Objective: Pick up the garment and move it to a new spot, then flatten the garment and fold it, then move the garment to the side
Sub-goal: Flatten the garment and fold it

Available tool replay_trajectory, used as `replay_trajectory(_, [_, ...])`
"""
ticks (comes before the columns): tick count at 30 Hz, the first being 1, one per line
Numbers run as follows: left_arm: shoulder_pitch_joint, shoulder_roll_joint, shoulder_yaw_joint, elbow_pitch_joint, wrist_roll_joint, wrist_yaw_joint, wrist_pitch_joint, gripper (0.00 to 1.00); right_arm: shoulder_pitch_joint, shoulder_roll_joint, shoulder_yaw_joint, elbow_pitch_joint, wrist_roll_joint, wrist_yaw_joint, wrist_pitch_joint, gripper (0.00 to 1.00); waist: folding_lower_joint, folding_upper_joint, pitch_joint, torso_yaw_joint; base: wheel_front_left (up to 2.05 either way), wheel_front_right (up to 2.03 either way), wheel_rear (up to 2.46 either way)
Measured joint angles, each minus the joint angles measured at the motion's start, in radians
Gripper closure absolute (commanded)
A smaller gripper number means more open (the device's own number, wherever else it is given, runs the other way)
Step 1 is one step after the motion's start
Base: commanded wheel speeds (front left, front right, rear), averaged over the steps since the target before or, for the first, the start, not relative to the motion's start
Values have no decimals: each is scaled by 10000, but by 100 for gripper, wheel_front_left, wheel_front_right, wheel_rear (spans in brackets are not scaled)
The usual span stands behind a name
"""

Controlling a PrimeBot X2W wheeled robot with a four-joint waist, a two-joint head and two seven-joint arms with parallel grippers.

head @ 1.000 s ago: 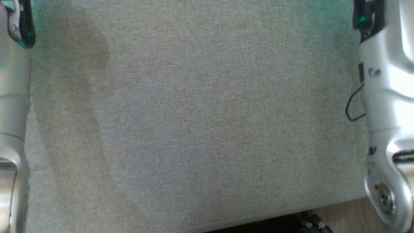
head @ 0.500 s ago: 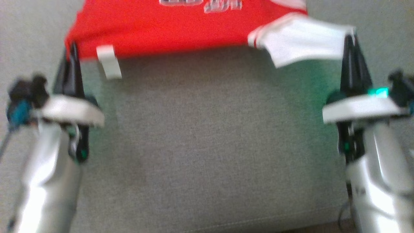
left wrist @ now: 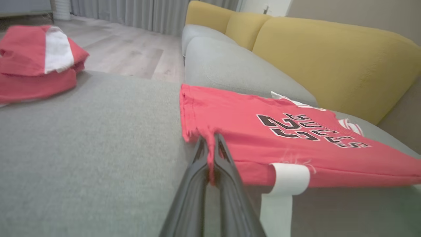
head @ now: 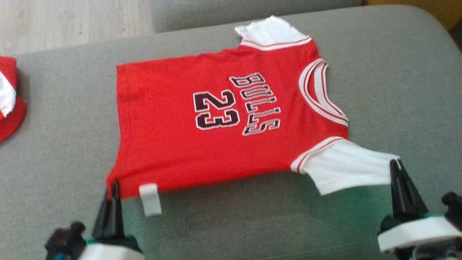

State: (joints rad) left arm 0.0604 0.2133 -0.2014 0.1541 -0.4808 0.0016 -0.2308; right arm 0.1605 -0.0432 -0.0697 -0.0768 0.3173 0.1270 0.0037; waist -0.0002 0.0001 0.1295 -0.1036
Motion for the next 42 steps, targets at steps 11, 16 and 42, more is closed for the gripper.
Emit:
replay_trajectory(11, [1281, -255, -510, -780, -217, 424, 888, 100, 790, 21, 27, -380, 251, 0, 759, 100, 1, 0, -653, 34, 0, 0, 0])
replay_trajectory(16, [1279, -433, -564, -663, -596, 451, 1258, 100, 715, 21, 73, 38, 261, 0, 763, 100, 2, 0, -663, 162, 0, 0, 0])
replay_trajectory(42, [-3010, -1561, -458, 1929, -2090, 777, 1498, 100, -5432, -10, -330, 4824, -123, 0, 458, 100, 5, -1, 865, 785, 0, 0, 0])
